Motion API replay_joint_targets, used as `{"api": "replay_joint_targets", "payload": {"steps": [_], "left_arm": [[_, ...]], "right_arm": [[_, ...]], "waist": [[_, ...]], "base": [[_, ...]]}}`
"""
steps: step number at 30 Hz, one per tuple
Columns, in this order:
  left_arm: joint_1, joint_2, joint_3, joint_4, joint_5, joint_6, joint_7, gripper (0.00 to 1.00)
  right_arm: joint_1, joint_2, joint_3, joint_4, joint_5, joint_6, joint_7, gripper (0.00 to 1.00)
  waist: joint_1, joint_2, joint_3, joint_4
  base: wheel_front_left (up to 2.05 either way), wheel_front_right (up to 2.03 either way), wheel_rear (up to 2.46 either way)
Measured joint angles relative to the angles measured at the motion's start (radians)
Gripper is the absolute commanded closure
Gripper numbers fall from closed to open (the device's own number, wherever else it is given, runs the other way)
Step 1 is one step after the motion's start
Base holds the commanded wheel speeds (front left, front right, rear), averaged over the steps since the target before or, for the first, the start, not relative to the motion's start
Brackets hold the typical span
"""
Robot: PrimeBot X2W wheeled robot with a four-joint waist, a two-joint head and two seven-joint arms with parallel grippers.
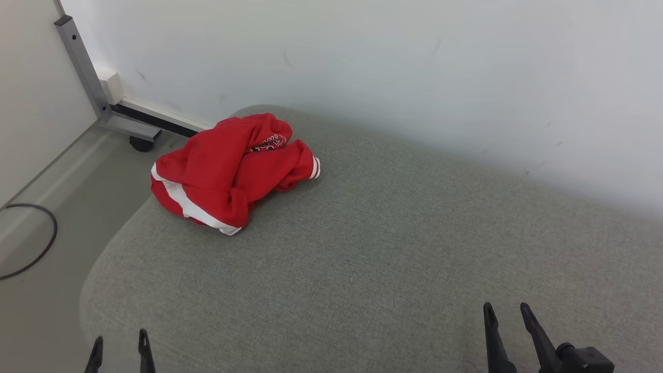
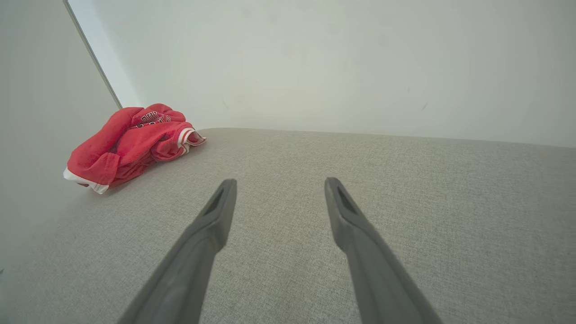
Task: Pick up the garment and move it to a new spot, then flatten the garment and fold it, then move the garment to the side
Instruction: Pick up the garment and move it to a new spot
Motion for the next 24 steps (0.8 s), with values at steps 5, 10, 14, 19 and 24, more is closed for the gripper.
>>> {"api": "replay_joint_targets", "payload": {"steps": [5, 10, 14, 19, 24], "left_arm": [[-0.075, 0.016, 0.008, 0.031, -0.004, -0.023, 0.000, 0.00], [-0.185, 0.036, 0.031, 0.060, -0.027, -0.037, -0.001, 0.00], [-0.287, 0.059, 0.059, 0.090, -0.052, -0.049, -0.002, 0.00], [-0.393, 0.083, 0.093, 0.126, -0.076, -0.058, -0.002, 0.00], [-0.532, 0.145, 0.131, 0.180, -0.112, -0.062, -0.002, 0.00]], "right_arm": [[-0.006, 0.000, 0.012, -0.014, -0.003, 0.000, 0.000, 0.00], [-0.042, 0.000, 0.024, -0.031, -0.020, 0.000, 0.000, 0.00], [-0.079, 0.001, 0.027, -0.043, -0.030, 0.000, 0.000, 0.00], [-0.119, 0.000, 0.024, -0.059, -0.039, 0.000, 0.000, 0.00], [-0.171, 0.001, 0.018, -0.082, -0.040, 0.000, 0.000, 0.00]], "waist": [[0.0000, 0.0000, -0.001, -0.020], [0.0000, 0.0000, 0.021, -0.061], [0.0002, 0.0002, 0.056, -0.104], [0.0003, 0.0002, 0.098, -0.151], [0.0003, 0.0002, 0.158, -0.216]], "base": [[0.00, 0.00, 0.00], [0.00, 0.00, 0.00], [0.00, 0.00, 0.00], [0.00, 0.00, 0.00], [0.00, 0.00, 0.00]]}}
